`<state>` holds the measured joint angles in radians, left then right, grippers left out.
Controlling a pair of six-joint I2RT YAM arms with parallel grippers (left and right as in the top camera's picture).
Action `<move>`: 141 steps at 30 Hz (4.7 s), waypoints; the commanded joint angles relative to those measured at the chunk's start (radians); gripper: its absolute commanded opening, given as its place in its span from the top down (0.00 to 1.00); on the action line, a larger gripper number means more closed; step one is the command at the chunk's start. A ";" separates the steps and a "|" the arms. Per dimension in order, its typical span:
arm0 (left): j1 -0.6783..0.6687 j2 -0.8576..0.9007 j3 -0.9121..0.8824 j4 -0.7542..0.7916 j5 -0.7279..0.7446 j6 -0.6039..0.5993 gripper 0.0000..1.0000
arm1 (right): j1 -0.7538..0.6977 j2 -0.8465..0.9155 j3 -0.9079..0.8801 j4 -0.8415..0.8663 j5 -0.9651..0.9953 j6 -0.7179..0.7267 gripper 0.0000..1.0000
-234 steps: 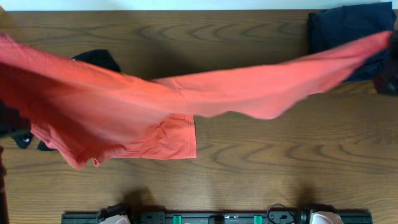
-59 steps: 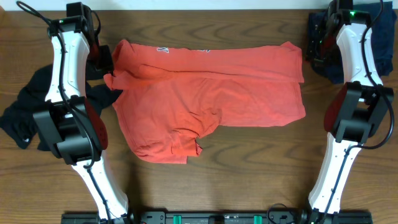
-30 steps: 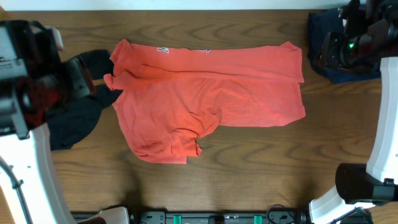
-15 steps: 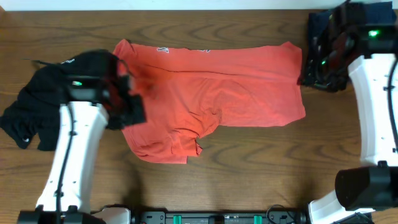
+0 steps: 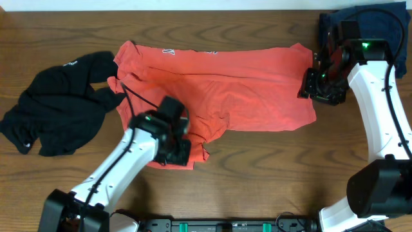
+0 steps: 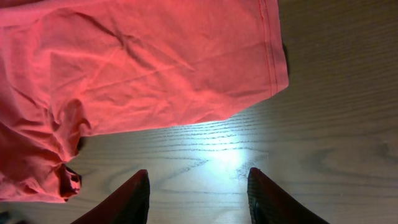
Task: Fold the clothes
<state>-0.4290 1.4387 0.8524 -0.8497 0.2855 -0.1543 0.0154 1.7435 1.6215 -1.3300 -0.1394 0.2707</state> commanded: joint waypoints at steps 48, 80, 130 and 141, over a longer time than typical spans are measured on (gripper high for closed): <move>-0.016 -0.111 0.181 -0.136 -0.171 0.048 0.94 | 0.030 -0.006 -0.006 -0.019 -0.008 -0.008 0.53; 0.211 -0.272 0.214 -0.098 -0.358 -0.027 0.94 | 0.038 -0.006 -0.469 0.373 0.256 0.090 0.61; 0.217 -0.249 0.203 -0.072 -0.359 -0.023 0.94 | -0.038 0.009 -0.668 0.789 0.174 0.144 0.67; 0.217 -0.249 0.203 -0.072 -0.358 -0.023 0.94 | -0.037 0.009 -0.678 0.742 0.249 0.144 0.66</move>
<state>-0.2176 1.1839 1.0626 -0.9222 -0.0570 -0.1646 -0.0292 1.7439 0.9577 -0.5983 0.0811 0.4023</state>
